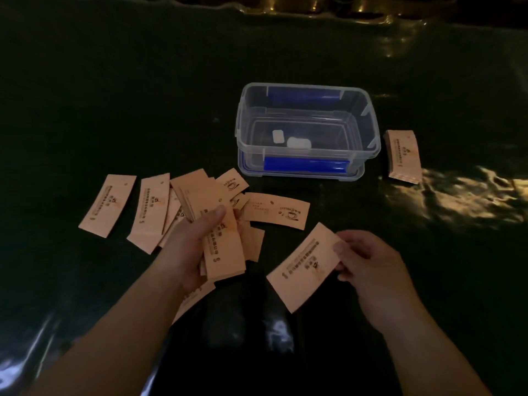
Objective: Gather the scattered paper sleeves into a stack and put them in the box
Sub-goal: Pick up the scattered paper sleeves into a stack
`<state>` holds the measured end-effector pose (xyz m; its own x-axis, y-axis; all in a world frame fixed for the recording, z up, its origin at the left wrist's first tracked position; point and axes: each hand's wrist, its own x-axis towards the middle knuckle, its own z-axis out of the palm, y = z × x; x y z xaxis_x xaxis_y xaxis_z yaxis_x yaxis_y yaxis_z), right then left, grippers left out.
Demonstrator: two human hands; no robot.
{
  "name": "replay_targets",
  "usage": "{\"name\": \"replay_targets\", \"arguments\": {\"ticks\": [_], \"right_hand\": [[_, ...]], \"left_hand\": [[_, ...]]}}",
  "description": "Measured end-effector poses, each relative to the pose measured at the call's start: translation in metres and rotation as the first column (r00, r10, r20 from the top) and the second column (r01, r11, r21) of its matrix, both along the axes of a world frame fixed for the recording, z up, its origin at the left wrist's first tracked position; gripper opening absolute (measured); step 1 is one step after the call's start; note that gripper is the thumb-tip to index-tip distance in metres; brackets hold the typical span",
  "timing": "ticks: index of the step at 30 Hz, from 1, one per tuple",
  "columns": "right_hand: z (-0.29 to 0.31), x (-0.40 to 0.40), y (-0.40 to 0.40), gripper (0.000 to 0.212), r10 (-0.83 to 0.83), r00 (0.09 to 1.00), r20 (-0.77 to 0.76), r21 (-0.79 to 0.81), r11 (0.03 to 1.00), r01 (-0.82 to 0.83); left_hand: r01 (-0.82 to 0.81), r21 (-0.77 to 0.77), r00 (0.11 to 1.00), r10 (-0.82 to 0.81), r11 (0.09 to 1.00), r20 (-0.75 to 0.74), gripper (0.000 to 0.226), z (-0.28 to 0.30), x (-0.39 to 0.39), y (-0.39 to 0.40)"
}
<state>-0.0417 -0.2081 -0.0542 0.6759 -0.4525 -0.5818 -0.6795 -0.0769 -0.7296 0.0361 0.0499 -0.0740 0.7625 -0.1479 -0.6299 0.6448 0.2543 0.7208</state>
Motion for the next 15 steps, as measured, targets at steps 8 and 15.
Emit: {"name": "replay_targets", "arguments": {"ticks": [8, 15], "right_hand": [[0.017, 0.002, -0.004, 0.022, 0.009, 0.983, 0.184, 0.093, 0.995, -0.027], [-0.002, 0.030, 0.036, 0.019, 0.256, 0.954, 0.153, 0.039, 0.964, -0.265]], "left_hand": [[0.184, -0.138, 0.977, -0.196, 0.973, -0.080, 0.084, -0.006, -0.016, -0.038], [0.381, -0.243, 0.916, -0.400, 0.892, -0.036, 0.067, -0.018, -0.028, -0.023]]}}
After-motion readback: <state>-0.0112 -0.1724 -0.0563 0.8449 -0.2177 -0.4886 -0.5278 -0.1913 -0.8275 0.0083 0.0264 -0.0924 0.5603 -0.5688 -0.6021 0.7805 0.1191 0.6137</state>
